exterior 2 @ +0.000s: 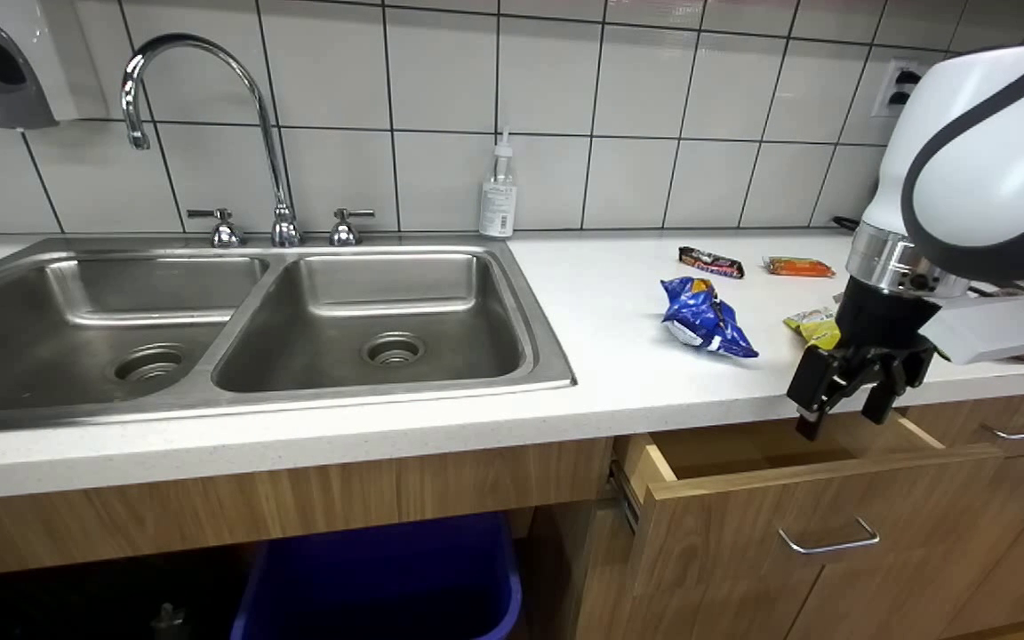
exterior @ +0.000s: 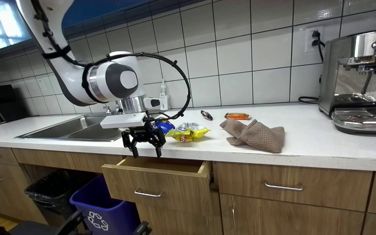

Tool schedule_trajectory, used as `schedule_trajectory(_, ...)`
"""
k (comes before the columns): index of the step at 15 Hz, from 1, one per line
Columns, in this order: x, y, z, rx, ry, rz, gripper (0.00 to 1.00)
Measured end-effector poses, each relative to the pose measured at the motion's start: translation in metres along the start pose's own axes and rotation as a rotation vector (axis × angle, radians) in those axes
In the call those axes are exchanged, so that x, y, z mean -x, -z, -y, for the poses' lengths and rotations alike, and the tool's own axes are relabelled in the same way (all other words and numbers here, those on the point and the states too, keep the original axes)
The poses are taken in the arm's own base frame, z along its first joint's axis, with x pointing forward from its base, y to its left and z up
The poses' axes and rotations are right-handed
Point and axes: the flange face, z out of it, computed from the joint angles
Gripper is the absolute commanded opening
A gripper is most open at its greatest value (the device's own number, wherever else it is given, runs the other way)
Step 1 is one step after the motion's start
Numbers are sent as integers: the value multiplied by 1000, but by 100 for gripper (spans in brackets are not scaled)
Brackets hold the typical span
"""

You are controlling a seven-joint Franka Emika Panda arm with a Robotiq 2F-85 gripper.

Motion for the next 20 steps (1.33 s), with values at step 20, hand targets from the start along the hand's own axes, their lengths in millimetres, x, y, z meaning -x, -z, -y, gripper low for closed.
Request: schedule_trajectory(20, -21, -53, 7, -3, 21, 46, 100)
